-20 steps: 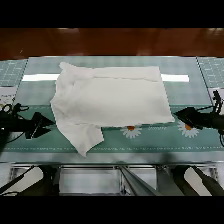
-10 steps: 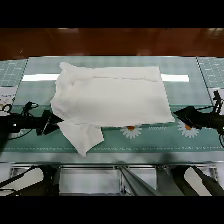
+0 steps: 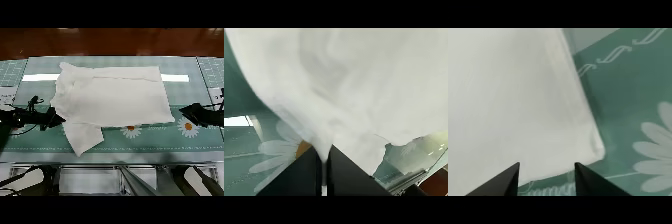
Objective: Fold the shirts.
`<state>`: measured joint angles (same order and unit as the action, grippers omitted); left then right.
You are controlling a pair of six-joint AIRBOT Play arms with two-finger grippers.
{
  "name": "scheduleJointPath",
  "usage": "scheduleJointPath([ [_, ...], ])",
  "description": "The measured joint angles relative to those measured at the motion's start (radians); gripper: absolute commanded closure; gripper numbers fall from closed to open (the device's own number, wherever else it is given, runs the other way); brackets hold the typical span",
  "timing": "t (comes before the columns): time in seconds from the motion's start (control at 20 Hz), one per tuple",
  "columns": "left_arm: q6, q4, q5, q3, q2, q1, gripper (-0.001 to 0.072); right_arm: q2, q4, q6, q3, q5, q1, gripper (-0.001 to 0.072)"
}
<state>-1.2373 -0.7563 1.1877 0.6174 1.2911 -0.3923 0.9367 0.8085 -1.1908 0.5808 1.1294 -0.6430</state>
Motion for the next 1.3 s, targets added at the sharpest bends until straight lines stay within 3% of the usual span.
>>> scheduleJointPath([
  [0.3,0.004,0.003,0.02,0.042,-0.003,0.004,0.0688,0.107,0.135,-0.051,0.017,0.052,-0.131,0.0303],
  [0.6,0.007,0.002,0.016,0.049,-0.004,0.004,0.0688,0.297,0.091,-0.015,0.019,0.068,-0.058,0.0303],
  [1.05,0.005,0.002,-0.01,0.049,-0.004,0.006,0.0688,0.451,-0.121,0.045,0.045,0.021,0.038,0.0305],
  [1.1,0.004,0.002,-0.011,0.049,-0.004,0.006,0.0688,0.463,-0.129,0.04,0.059,0.01,0.069,0.0372],
  [1.15,0.004,0.002,-0.013,0.049,-0.004,0.006,0.0688,0.476,-0.128,0.031,0.075,-0.006,0.101,0.06],
  [1.2,0.004,0.002,-0.015,0.049,-0.004,0.006,0.0688,0.488,-0.121,0.022,0.091,-0.024,0.13,0.0684],
  [1.3,0.004,0.002,-0.018,0.049,-0.004,0.006,0.0688,0.504,-0.125,0.017,0.128,-0.033,0.183,0.0685],
])
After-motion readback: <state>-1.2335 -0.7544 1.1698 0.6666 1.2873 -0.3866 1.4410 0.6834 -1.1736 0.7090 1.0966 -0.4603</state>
